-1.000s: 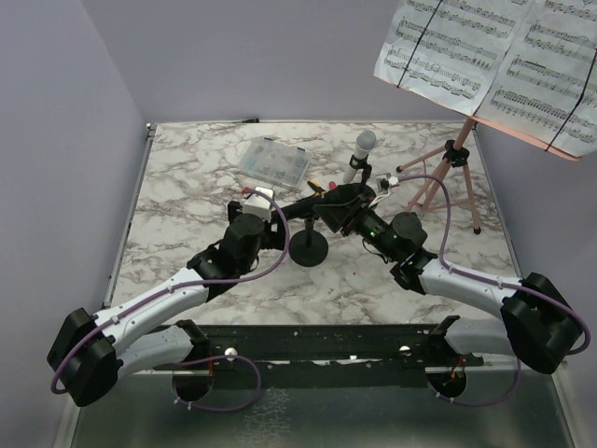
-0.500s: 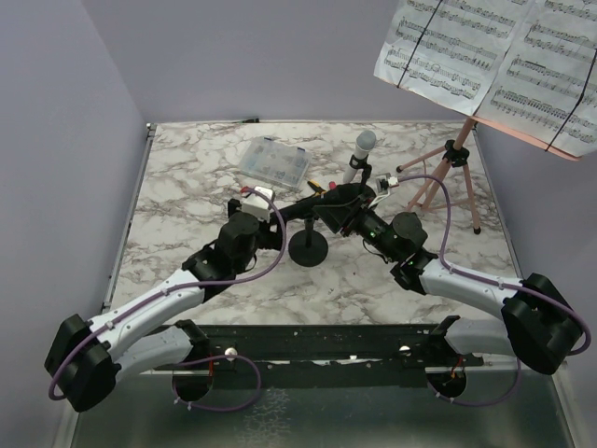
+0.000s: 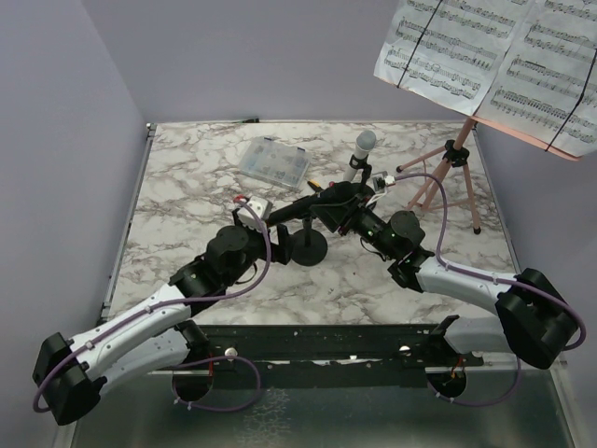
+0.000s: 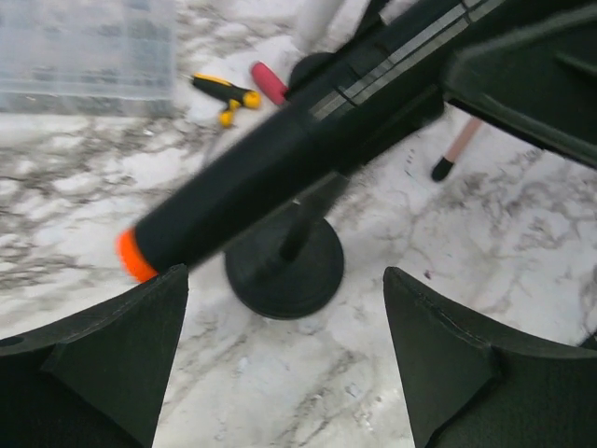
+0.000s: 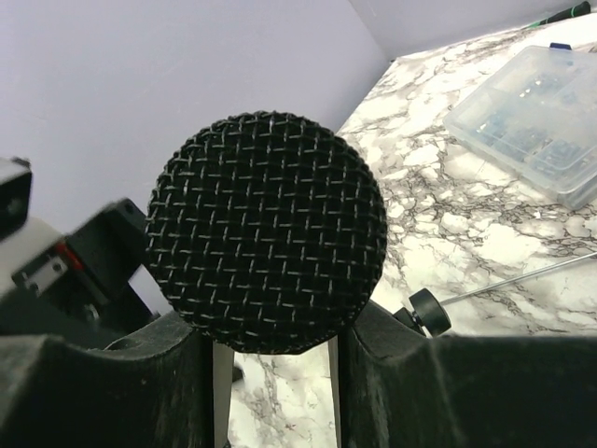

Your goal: Pack up the instrument practice props

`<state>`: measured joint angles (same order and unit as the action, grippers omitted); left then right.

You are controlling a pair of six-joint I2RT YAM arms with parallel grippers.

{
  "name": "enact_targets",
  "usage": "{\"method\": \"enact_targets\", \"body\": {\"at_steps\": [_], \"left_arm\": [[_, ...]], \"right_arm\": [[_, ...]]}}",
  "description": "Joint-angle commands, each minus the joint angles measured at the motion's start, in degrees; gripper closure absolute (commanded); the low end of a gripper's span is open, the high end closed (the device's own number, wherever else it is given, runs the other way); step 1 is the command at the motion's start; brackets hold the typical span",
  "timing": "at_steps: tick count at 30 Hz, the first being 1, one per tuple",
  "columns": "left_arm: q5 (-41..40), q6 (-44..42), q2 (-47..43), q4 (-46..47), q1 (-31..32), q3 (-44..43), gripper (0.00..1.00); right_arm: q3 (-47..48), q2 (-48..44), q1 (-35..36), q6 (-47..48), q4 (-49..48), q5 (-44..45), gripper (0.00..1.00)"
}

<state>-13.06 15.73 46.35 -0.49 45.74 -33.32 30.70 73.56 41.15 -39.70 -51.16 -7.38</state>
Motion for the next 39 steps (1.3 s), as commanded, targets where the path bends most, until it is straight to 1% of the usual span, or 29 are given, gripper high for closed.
{"method": "enact_targets", "body": {"at_steps": [1, 5, 7, 11, 14, 19, 24, 27, 29, 32, 33, 36, 39], "left_arm": [[0.1, 5.7, 4.6, 10.1, 5.8, 2.8, 0.15], [-4.0, 7.8, 12.2, 17.3, 9.7, 2.3, 0.15], [-8.7, 7.9, 14.8, 19.8, 11.2, 2.4, 0.14], [-15.4, 7.0, 18.4, 29.7, 11.5, 5.0, 0.14], [-19.8, 6.7, 21.7, 34.9, 11.5, 5.6, 0.13], [-24.0, 6.2, 27.6, 44.2, 11.4, 6.4, 0.14], [-25.4, 4.4, 34.2, 52.4, 11.4, 5.3, 0.14], [-26.8, 3.6, 38.1, 56.4, 11.3, 4.3, 0.17], [-27.4, 2.8, 40.5, 57.5, 11.4, 3.1, 0.2], [-27.7, 0.5, 43.6, 62.0, 11.3, 2.7, 0.29], [-27.9, -0.1, 44.4, 63.7, 11.3, 2.6, 0.33], [-27.9, -1.3, 46.9, 67.5, 11.0, 2.0, 0.51], [-27.2, -2.4, 48.8, 70.1, 10.7, 1.5, 0.58]], "right_arm": [[0.3, 1.5, 0.3, 1.3, 2.4, -3.0, 0.82], [0.4, 1.5, 0.3, 1.2, 2.6, -3.0, 0.82], [0.3, 1.4, 0.3, 1.1, 2.7, -2.9, 0.82], [0.1, 0.9, 0.3, 0.9, 2.9, -2.6, 0.82], [0.1, 0.7, 0.3, 0.8, 3.2, -2.6, 0.82], [0.1, 0.2, 0.3, 0.7, 3.6, -2.3, 0.82], [-0.2, 0.2, 0.3, 0.2, 3.8, -2.5, 0.82], [-0.4, 0.3, 0.3, -0.1, 3.9, -3.0, 0.82], [-0.5, 0.1, 0.3, -0.2, 4.1, -3.2, 0.82], [-0.6, -0.8, 0.3, 0.1, 5.6, -3.2, 0.82], [-0.6, -1.3, 0.3, 0.4, 6.3, -3.3, 0.82], [-0.6, -2.6, 0.3, 0.9, 8.7, -3.1, 0.82], [-0.6, -3.9, 0.3, 1.6, 11.0, -2.8, 0.82]]}}
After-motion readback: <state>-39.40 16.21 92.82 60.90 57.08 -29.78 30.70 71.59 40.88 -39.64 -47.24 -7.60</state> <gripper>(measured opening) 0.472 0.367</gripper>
